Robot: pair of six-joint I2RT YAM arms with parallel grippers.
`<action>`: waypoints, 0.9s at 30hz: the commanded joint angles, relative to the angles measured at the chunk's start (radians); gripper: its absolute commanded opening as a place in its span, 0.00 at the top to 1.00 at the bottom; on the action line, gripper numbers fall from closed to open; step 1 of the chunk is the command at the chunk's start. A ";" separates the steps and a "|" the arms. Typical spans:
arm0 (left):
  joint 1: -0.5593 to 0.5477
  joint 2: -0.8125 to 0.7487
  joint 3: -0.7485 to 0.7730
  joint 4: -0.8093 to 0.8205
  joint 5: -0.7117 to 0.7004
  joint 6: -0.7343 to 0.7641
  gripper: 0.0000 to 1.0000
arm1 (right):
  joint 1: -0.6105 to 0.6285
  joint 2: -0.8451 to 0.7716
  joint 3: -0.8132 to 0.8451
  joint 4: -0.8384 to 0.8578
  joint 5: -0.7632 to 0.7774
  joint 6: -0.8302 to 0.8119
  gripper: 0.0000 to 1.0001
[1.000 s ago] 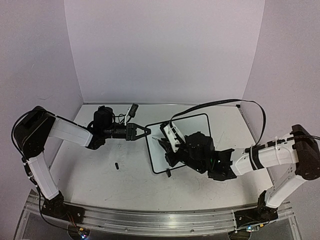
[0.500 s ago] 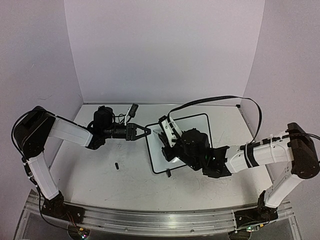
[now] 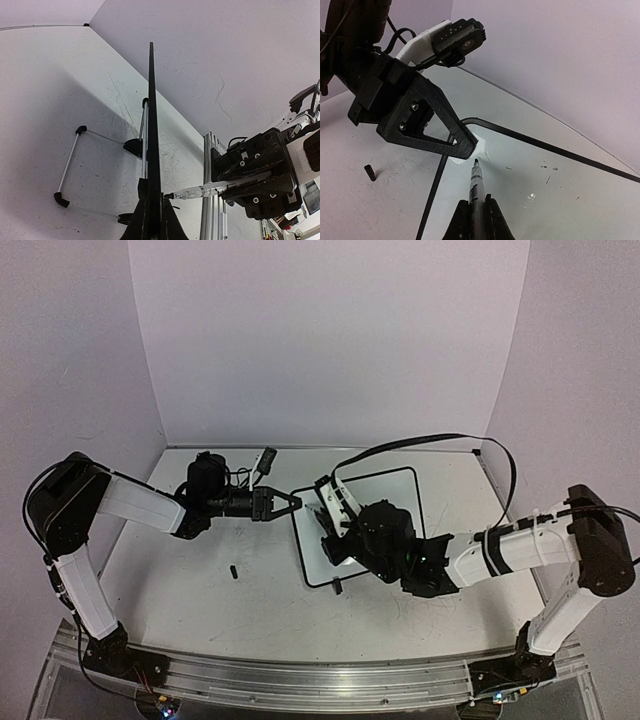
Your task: Write a sentence on the whiteboard
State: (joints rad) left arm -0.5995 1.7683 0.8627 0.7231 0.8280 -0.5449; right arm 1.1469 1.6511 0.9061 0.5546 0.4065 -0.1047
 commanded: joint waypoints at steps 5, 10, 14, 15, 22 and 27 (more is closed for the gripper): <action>-0.013 0.006 0.019 -0.044 0.035 -0.019 1.00 | 0.004 0.027 0.046 0.042 0.007 0.000 1.00; -0.014 0.006 0.019 -0.044 0.036 -0.018 1.00 | 0.004 0.033 0.050 0.041 0.007 0.002 1.00; -0.015 0.007 0.018 -0.044 0.038 -0.018 1.00 | 0.004 0.042 0.055 0.041 0.007 0.003 1.00; -0.014 0.006 0.019 -0.043 0.038 -0.017 1.00 | 0.004 0.045 0.056 0.041 0.007 0.003 1.00; -0.014 0.005 0.018 -0.043 0.040 -0.018 1.00 | 0.004 0.043 0.047 0.035 0.043 0.017 1.00; -0.015 0.003 0.019 -0.044 0.040 -0.018 1.00 | 0.004 0.046 0.047 0.029 0.055 0.024 1.00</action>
State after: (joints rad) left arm -0.6014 1.7683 0.8627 0.7223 0.8284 -0.5392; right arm 1.1469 1.6831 0.9222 0.5644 0.4258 -0.0996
